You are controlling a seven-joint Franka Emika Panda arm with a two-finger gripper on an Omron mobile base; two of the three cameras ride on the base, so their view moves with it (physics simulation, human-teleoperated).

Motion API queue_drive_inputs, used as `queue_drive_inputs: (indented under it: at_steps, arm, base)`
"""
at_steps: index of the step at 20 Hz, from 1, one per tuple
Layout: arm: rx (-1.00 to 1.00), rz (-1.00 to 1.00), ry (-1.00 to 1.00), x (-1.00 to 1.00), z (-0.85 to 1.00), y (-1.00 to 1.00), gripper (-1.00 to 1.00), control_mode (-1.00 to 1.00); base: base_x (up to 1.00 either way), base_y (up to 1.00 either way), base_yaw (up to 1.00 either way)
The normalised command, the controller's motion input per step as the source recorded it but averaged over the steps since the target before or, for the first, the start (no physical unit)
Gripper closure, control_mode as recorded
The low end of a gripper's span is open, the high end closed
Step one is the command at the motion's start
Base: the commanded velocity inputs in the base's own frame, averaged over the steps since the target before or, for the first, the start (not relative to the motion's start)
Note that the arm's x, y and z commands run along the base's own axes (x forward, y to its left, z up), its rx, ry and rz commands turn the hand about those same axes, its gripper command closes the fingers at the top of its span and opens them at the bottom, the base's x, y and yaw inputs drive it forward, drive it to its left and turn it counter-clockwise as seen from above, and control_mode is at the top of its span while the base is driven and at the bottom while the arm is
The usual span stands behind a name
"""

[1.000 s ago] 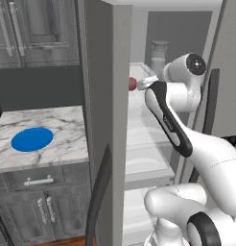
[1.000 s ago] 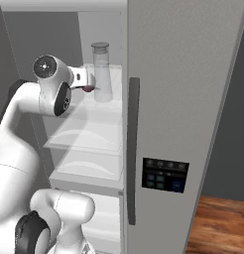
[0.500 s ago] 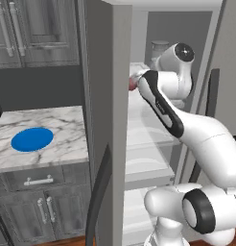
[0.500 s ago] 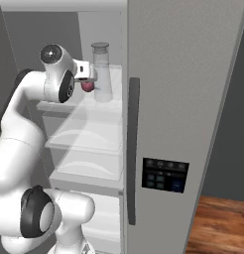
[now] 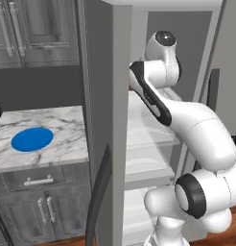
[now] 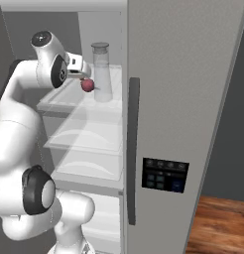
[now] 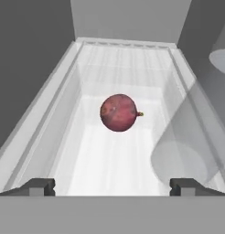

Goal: Pick onion from the fridge and place it on the plate on the counter.

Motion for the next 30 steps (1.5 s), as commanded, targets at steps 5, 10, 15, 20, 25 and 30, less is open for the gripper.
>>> queue_drive_inputs:
  at_steps: [5, 10, 15, 20, 25, 30]
  arm:
    - [0.0, -0.08, 0.01, 0.16, -0.16, 0.13, -1.0, -1.0]
    - [0.0, -0.02, 0.0, 0.18, -0.35, 0.01, -1.0, -1.0]
    - [0.0, -0.01, 0.0, 0.22, -0.35, 0.01, -1.0, -1.0]
    - [0.0, 0.0, 0.0, 0.31, -0.18, 0.0, -1.0, -1.0]
    - [0.0, -0.01, 0.0, 0.41, -0.03, 0.0, -1.0, -1.0]
    - [0.0, -0.03, 0.0, 0.4, 0.0, 0.0, -1.0, -1.0]
  base:
    - [0.0, 0.0, 0.0]
    - [0.0, 0.0, 0.0]
    - [0.0, 0.0, 0.0]
    - [0.0, 0.0, 0.0]
    - [0.0, 0.0, 0.0]
    - [0.0, 0.0, 0.0]
